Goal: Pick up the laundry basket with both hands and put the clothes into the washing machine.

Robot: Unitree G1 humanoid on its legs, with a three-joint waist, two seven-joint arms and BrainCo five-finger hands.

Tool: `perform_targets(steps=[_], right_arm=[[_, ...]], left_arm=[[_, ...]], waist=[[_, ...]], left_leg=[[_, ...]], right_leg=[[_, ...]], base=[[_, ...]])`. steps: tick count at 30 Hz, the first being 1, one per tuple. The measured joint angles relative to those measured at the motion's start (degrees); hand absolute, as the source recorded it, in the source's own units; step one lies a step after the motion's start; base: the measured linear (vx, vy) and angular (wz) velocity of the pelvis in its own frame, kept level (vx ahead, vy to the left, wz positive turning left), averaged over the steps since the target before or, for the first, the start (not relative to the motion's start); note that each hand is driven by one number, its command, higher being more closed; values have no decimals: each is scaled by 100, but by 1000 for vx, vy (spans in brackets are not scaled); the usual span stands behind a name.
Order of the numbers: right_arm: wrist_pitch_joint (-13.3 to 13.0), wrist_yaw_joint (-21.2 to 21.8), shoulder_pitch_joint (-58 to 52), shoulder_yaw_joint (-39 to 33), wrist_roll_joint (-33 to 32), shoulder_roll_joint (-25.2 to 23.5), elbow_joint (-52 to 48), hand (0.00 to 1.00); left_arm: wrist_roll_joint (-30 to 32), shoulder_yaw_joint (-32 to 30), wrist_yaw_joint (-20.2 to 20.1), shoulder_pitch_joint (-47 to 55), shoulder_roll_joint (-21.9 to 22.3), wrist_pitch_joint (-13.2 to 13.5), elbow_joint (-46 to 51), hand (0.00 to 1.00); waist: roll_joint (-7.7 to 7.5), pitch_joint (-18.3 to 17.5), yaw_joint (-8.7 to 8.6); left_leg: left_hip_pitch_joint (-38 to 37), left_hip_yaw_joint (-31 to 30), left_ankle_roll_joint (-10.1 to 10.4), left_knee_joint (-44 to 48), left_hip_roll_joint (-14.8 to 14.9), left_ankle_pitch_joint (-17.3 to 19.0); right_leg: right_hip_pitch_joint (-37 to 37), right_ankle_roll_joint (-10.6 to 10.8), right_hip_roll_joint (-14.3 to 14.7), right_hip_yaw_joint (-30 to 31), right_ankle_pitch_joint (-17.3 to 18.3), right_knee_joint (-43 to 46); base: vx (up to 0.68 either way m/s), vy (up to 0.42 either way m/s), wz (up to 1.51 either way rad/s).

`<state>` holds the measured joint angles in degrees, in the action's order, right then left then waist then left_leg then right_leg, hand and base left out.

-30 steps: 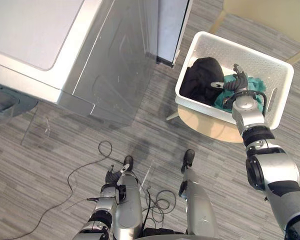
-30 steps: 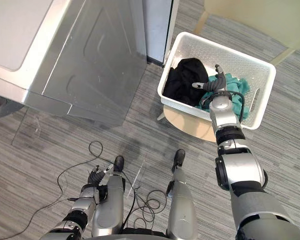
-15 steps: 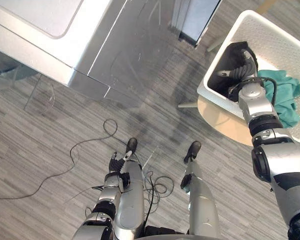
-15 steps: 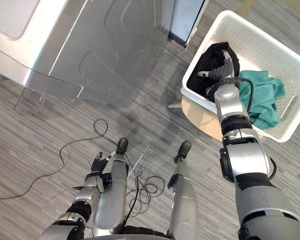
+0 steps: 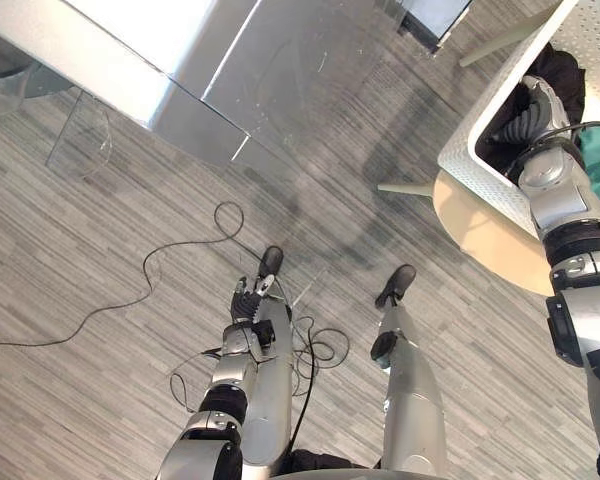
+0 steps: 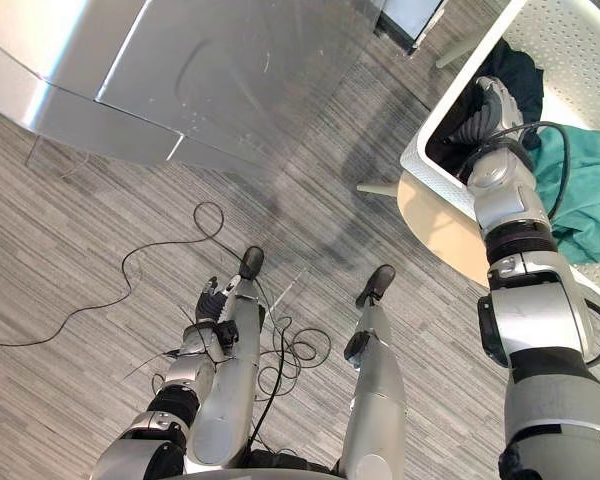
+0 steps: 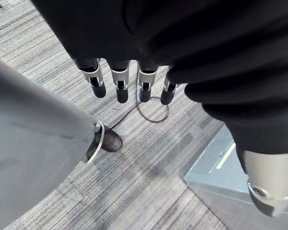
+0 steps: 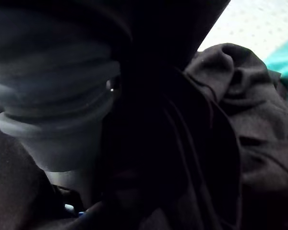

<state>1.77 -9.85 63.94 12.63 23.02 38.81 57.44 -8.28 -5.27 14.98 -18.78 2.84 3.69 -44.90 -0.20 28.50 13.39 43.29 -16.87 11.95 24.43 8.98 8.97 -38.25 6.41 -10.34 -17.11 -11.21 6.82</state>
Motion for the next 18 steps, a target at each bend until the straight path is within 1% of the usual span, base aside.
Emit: perform_targets(steps=[3,8,11,14,15,18], right_arm=[[79,-9,41,50,205,27,-11,100],[149,-9,-143,-10,218,-70,-41,100],[271,-5,-455,-199,168,-228,-109,100],[408,-24,-736,-439,111,-250,-231,100],[490,-105,-809,-620,-34,-250,-271,100],[689,-277,-916,-1019,-50,-217,-400,100]], left_arm=[[-1,-7,-5,-3,41,0,19,0],[-40,-35,1,14,167,-9,59,0],[-231,-159,4,160,328,-37,223,0],[-251,-191,26,280,298,-65,285,0],[-261,-200,33,371,258,-64,330,0],[-445,-331,50,606,194,-58,388,0]], waist=[[-1,0,-1],[-24,11,18],[-31,13,19],[-35,12,6],[-38,10,-9],[-49,4,-56]], left_leg=[[-16,13,0,7,6,0],[-207,86,0,0,19,0],[-445,154,-3,-35,18,1],[-644,253,-16,-66,16,-4],[-762,289,-24,-94,14,-9],[-1119,338,-49,-227,20,-30]], right_leg=[[4,0,1,5,0,3],[132,-1,-1,36,0,14],[318,-5,-58,73,10,22],[410,-8,-80,154,61,125],[490,-8,-84,174,61,127],[761,20,-101,185,97,131]], base=[[11,22,-1],[0,23,-4],[-5,46,0],[-12,35,-5],[-18,32,-7],[-3,39,1]])
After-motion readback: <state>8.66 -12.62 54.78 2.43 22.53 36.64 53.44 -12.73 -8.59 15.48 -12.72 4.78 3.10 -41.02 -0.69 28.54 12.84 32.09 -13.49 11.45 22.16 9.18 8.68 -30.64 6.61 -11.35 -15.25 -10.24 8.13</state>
